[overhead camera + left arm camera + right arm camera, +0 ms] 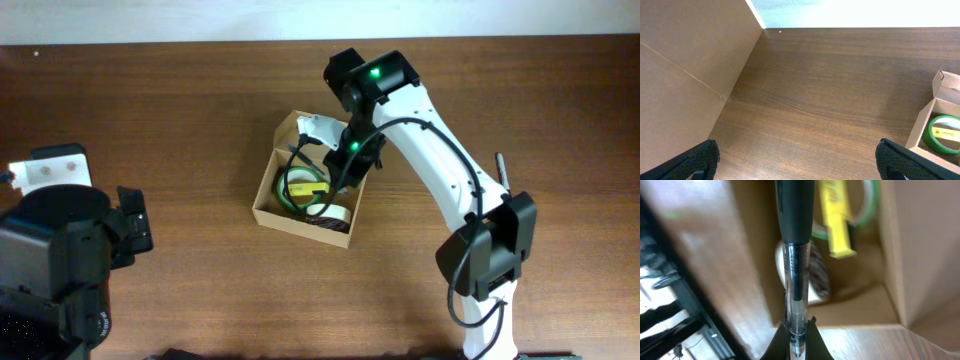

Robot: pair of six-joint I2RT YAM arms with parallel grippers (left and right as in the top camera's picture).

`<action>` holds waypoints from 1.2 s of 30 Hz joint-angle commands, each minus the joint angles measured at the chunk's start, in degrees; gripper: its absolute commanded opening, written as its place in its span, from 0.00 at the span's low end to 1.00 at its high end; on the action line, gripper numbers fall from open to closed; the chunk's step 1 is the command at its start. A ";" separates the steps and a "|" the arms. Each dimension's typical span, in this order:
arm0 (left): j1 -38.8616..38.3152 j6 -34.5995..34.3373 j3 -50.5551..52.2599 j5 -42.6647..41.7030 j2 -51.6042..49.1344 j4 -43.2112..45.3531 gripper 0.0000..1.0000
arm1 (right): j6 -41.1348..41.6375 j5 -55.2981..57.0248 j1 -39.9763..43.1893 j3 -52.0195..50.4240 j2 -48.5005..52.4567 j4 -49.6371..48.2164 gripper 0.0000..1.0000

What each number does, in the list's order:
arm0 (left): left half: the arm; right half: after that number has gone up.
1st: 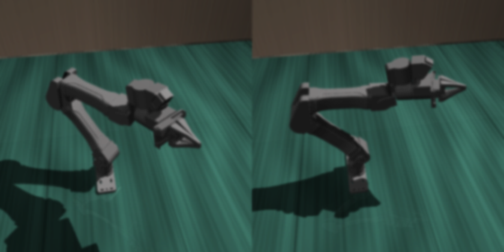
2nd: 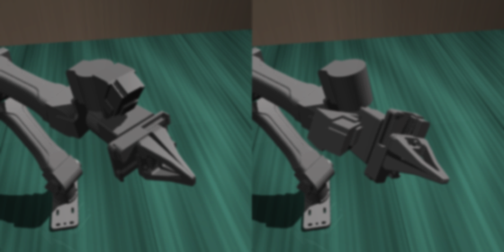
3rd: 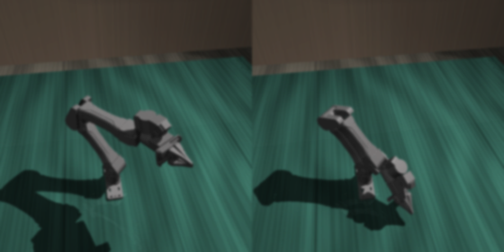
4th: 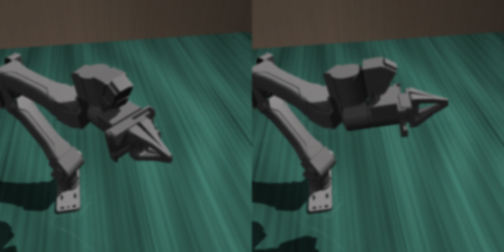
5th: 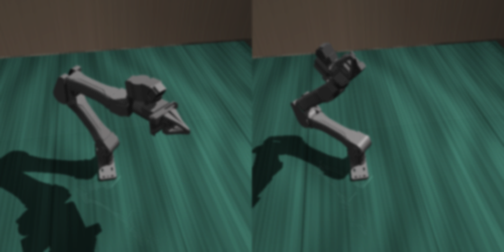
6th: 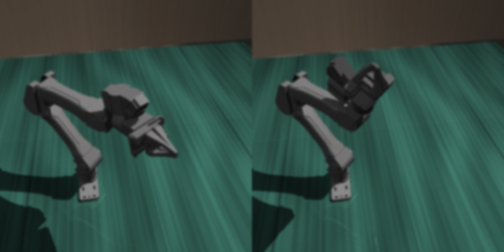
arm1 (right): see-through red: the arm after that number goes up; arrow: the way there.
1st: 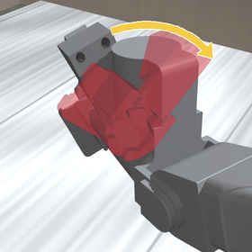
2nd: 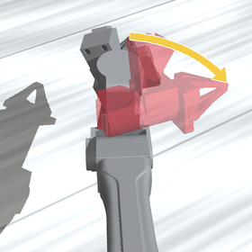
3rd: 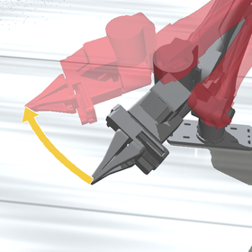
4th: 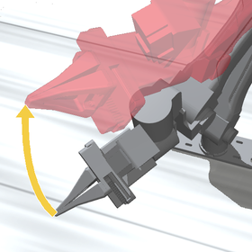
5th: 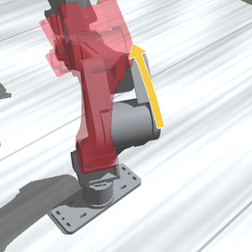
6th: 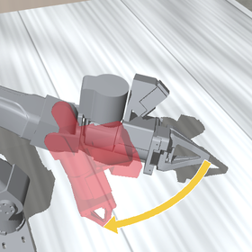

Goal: Pack container
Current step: 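Carry the clear pen with the right gripper into the box and release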

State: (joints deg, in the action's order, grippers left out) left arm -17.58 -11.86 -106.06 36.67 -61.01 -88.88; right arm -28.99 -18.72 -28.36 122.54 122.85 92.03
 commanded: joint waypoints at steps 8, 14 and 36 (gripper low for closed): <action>0.24 -0.72 0.28 0.22 0.39 0.11 1.00 | 4.72 10.58 -0.17 -0.52 5.64 -1.38 0.04; 0.24 -0.70 0.28 0.26 0.39 0.15 0.99 | 4.74 10.36 -0.20 -0.63 7.15 -1.70 0.04; 0.24 -0.70 0.28 0.59 0.39 0.79 1.00 | 5.53 10.43 -7.26 -9.29 7.19 -6.45 0.50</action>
State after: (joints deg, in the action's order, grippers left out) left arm -17.58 -11.86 -106.06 36.69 -61.01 -88.20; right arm -23.94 -8.82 -36.51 113.54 129.62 85.38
